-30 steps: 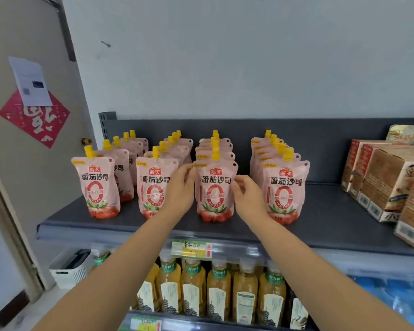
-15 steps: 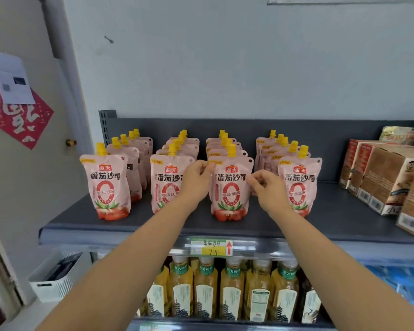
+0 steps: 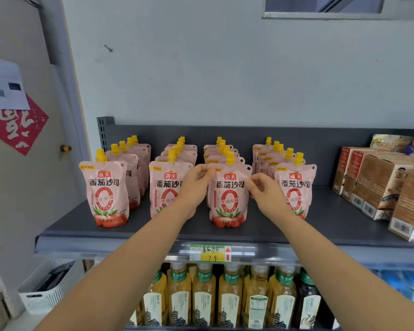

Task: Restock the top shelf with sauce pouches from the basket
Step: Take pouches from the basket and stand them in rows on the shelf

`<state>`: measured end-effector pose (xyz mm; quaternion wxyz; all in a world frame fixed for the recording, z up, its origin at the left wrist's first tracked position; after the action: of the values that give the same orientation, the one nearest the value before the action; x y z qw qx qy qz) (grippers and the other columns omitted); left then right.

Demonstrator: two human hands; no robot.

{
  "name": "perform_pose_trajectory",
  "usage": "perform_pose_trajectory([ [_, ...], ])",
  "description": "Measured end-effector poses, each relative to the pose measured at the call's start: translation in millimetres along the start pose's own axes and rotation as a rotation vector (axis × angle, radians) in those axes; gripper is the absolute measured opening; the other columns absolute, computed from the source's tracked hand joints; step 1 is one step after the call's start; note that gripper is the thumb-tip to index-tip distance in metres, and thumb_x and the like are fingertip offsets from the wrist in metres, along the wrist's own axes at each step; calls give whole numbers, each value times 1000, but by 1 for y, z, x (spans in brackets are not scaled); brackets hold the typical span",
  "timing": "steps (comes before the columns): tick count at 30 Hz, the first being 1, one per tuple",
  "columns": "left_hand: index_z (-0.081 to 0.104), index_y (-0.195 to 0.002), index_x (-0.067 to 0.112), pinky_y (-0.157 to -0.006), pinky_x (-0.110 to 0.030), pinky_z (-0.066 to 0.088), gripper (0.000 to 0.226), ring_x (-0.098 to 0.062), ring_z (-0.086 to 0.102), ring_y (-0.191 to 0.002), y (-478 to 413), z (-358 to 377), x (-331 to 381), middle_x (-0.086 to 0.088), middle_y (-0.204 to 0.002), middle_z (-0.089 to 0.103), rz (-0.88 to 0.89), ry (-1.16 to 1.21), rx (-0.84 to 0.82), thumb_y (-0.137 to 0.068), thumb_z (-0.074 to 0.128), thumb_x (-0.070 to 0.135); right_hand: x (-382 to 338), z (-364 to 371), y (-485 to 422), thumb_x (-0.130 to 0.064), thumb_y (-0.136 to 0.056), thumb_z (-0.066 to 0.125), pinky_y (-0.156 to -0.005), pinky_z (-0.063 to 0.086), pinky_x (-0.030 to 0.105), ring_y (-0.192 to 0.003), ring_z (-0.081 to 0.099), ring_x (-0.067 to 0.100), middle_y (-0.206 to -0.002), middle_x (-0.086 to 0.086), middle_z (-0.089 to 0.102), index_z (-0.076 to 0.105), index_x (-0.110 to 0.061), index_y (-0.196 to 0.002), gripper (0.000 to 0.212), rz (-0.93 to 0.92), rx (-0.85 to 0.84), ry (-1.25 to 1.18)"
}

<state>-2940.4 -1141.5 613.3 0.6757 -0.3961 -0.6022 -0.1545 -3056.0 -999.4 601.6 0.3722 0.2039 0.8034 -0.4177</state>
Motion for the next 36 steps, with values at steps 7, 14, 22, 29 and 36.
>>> perform_pose_trajectory([
  [7, 62, -99, 24, -95, -36, 50, 19, -15, 61, -107, -5, 10, 4, 4, -107, 67, -114, 25, 87, -100, 44, 29, -15, 6, -9, -26, -98, 48, -88, 54, 47, -99, 63, 26, -100, 8, 68, 64, -18, -96, 19, 69, 92, -190],
  [14, 61, -115, 15, -81, -23, 49, 27, -12, 58, -105, 3, 7, 9, 2, -112, 64, -13, -101, 82, -101, 42, 29, -13, -5, -13, -22, -99, 48, -80, 57, 34, -96, 65, 22, -103, 7, 69, 63, -16, -98, 17, 68, -9, -198],
  [22, 54, -117, 10, -83, -22, 48, 30, -13, 58, -101, 30, -16, -34, 0, -109, 61, -65, -460, -232, -91, 63, 21, 10, 3, 15, -9, -69, 83, -78, 55, 28, -95, 63, 15, -105, 0, 66, 56, -15, -111, 51, 178, -316, -51],
  [29, 55, -117, 7, -83, -18, 42, 25, -10, 54, -93, 36, -12, -43, -5, -110, 63, 23, -624, -275, -93, 58, 11, 29, 21, 22, -15, -59, 89, -76, 50, 19, -99, 61, 11, -111, -3, 65, 55, -12, -118, 69, 138, -239, -17],
  [36, 60, -105, 7, -83, -27, 48, 15, -16, 59, -88, 32, -10, -49, -4, -95, 65, 56, -646, -180, -96, 48, 7, 30, 22, 20, -12, -60, 89, -84, 51, 27, -105, 60, 16, -115, 0, 63, 52, -13, -117, 68, 164, -214, -28],
])
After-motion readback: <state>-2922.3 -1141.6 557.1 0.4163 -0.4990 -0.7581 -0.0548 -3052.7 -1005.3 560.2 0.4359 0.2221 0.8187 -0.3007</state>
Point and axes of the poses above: each hand's wrist, its own y-axis away from the middle knuckle, its own z-axis out of the palm, x = y × z, the point moved 1 cm from there along -y, towards the middle knuckle
